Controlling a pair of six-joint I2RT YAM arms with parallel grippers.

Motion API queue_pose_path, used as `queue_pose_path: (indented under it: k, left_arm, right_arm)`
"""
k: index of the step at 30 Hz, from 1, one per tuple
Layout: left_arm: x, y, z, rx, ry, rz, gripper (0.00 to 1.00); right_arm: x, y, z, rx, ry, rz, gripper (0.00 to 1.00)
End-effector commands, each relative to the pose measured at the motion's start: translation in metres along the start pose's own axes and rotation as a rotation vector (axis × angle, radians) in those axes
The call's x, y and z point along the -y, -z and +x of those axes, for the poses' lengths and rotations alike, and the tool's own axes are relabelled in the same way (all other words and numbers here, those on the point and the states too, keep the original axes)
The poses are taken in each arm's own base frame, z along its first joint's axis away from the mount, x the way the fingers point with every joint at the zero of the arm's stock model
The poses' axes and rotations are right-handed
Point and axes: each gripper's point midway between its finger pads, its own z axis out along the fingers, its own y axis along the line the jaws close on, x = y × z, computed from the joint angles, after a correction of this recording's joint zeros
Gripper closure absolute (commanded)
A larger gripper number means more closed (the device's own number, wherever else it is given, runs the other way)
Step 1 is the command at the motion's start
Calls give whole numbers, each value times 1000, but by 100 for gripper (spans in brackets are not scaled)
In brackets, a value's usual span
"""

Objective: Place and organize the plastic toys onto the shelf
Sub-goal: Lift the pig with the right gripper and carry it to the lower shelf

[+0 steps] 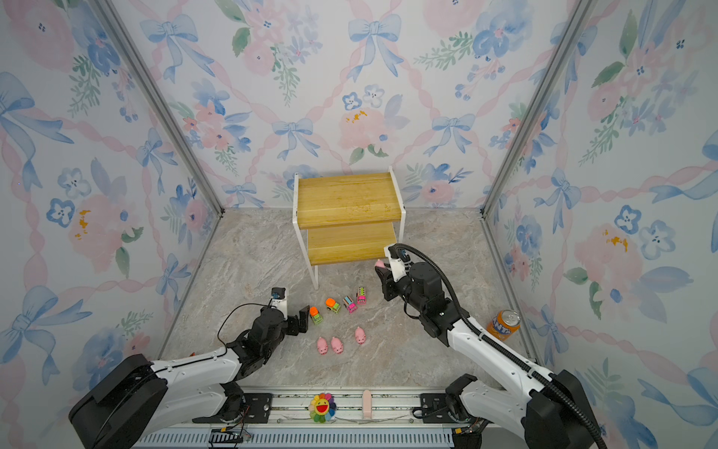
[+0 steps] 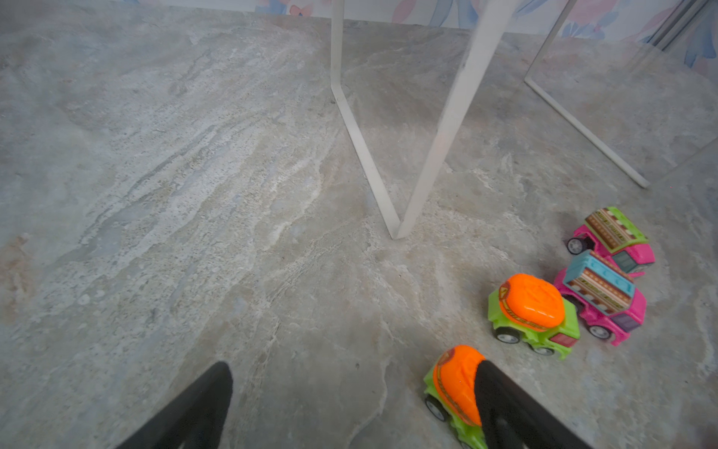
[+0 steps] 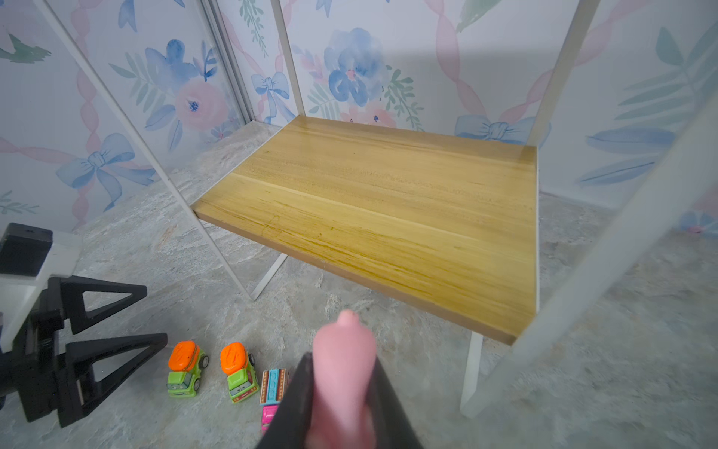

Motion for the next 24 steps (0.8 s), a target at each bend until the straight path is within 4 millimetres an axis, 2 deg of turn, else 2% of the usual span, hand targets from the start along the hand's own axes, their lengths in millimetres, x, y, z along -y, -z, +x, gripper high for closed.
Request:
queue_pose_path:
  k: [1, 12, 24]
  left_arm:
    - [4, -3, -9, 17, -9, 11, 2]
    - [2, -3, -9, 22, -10, 9, 2]
    - [2, -1, -13, 35, -2, 17, 2]
  right_arm:
    - [6, -6, -20, 54, 12, 10, 77]
    - [25, -31, -39, 126, -52, 26, 77]
    - [21, -39, -37, 166, -8, 161, 78]
